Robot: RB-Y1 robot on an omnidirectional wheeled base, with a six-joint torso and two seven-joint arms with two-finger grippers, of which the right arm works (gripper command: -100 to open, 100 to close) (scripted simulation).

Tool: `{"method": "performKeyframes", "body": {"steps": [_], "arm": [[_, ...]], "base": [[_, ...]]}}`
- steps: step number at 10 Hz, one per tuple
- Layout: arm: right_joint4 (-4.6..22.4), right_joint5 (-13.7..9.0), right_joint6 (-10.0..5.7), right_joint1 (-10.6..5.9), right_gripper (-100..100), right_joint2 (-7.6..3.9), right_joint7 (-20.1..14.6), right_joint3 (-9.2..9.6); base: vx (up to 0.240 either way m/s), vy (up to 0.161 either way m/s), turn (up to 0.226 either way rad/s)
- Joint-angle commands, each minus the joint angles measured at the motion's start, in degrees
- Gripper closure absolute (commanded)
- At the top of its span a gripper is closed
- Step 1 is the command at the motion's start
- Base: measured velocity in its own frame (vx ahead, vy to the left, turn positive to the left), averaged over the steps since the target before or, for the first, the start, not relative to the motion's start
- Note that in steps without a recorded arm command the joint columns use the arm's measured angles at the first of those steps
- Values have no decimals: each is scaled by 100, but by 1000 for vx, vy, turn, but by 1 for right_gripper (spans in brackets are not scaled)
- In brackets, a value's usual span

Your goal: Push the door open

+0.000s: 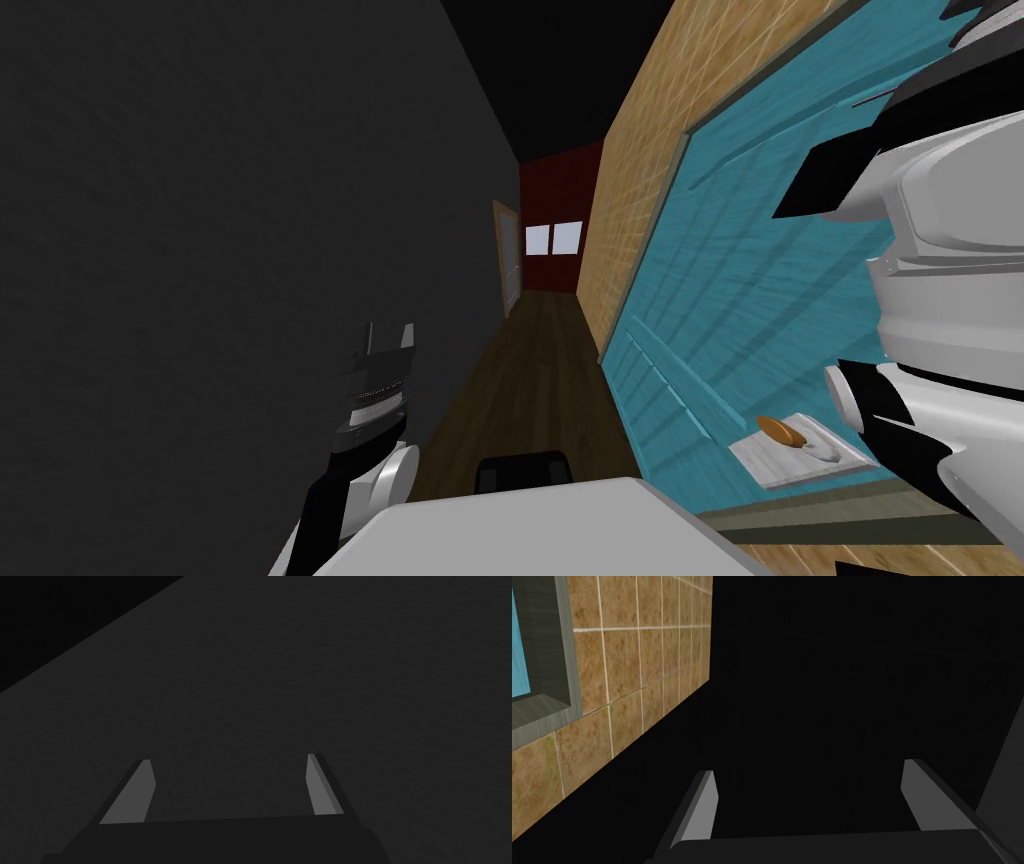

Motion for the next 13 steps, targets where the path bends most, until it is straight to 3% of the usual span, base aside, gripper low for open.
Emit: {"method": "performKeyframes", "body": {"steps": [1,2,3,4,9,10,13], "arm": [[131,194,93,-162,-100,-162,-110,-43],[168,279,152,-230,-100,-242,-137,-90],[241,447,268,-366,-100,-403,-190,-184],[241,447,268,-366,-100,-403,-190,-184],[439,877,569,-717,-100,-815,-328,-436],[439,877,569,-717,-100,-815,-328,-436],[599,1222,811,-1000,-100,-1146,-438,-639]], "base": [[77,-3,-5],[98,-1,-5],[141,-7,-4],[109,-4,0],[88,-14,-3],[59,-16,-2],[94,-25,-5]]}}
